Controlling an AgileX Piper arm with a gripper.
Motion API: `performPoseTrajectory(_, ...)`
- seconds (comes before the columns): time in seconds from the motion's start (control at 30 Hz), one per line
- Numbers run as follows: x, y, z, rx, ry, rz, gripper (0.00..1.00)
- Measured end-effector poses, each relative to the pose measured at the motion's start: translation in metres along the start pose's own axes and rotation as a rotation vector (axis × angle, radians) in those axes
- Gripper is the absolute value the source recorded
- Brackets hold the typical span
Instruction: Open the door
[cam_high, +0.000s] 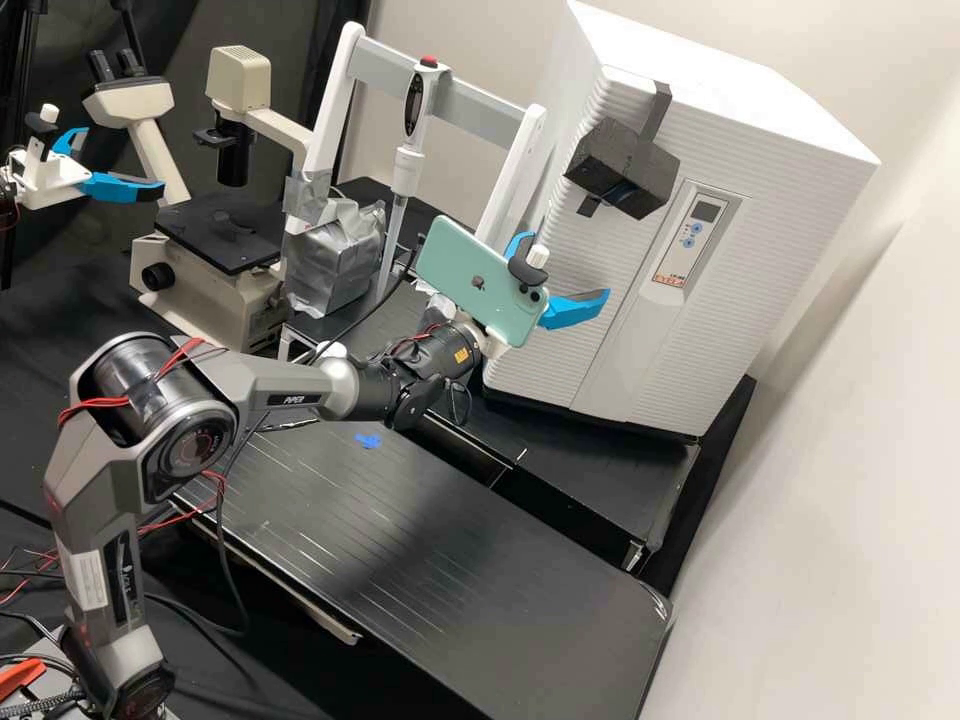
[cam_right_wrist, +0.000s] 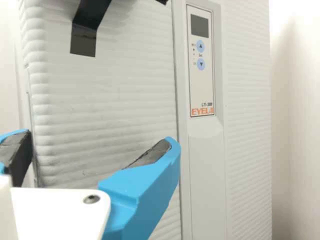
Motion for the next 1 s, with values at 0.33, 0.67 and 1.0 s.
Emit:
performPoseTrajectory(0.33, -0.002, 0.002, 0.003, -0.003, 0.021, -0.024, 0.0)
performPoseTrajectory(0.67, -0.005, 0.006, 0.01, -0.003, 0.036, -0.032, 0.0)
performPoseTrajectory(1.0, -0.007, 0.004, 0.011, -0.003, 0.048, -0.04, 0.0)
